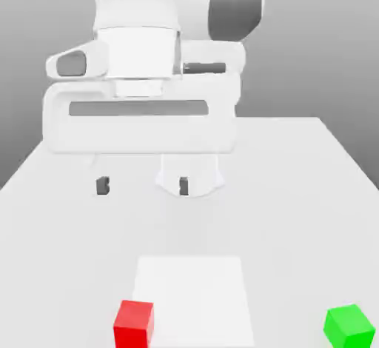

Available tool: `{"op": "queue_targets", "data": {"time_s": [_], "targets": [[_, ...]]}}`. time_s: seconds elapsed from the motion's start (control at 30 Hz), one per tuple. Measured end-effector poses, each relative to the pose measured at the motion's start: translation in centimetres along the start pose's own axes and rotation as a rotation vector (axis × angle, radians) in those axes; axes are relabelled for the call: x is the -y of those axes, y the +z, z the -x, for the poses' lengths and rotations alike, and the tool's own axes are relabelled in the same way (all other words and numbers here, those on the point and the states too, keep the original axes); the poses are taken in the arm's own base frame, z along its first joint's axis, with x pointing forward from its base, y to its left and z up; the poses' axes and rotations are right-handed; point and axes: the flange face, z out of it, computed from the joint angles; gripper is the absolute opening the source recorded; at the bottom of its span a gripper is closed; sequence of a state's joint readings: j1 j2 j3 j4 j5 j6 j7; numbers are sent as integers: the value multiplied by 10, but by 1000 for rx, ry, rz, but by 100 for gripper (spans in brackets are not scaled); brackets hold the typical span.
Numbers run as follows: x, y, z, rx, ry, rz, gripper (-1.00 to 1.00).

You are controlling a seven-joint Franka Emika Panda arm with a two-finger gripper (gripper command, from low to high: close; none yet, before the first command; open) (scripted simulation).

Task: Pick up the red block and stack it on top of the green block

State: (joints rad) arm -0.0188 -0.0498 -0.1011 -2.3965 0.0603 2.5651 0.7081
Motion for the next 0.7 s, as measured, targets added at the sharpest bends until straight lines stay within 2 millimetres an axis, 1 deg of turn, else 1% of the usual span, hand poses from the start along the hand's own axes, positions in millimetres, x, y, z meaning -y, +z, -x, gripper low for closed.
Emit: {"op": "queue_targets", "data": {"time_s": [0.1,0.23,0.4,0.43,0.6,0.63,0.67,0.7], "targets": [[-18,54,2,50,14,67,0],[-48,123,12,115,26,158,0],[-64,191,22,130,28,179,0],[-66,199,23,131,29,180,-100],[-66,199,23,131,29,180,-100],[-67,203,24,130,29,180,-100],[-66,198,23,130,29,180,-100],[-64,190,22,130,28,180,-100]]}}
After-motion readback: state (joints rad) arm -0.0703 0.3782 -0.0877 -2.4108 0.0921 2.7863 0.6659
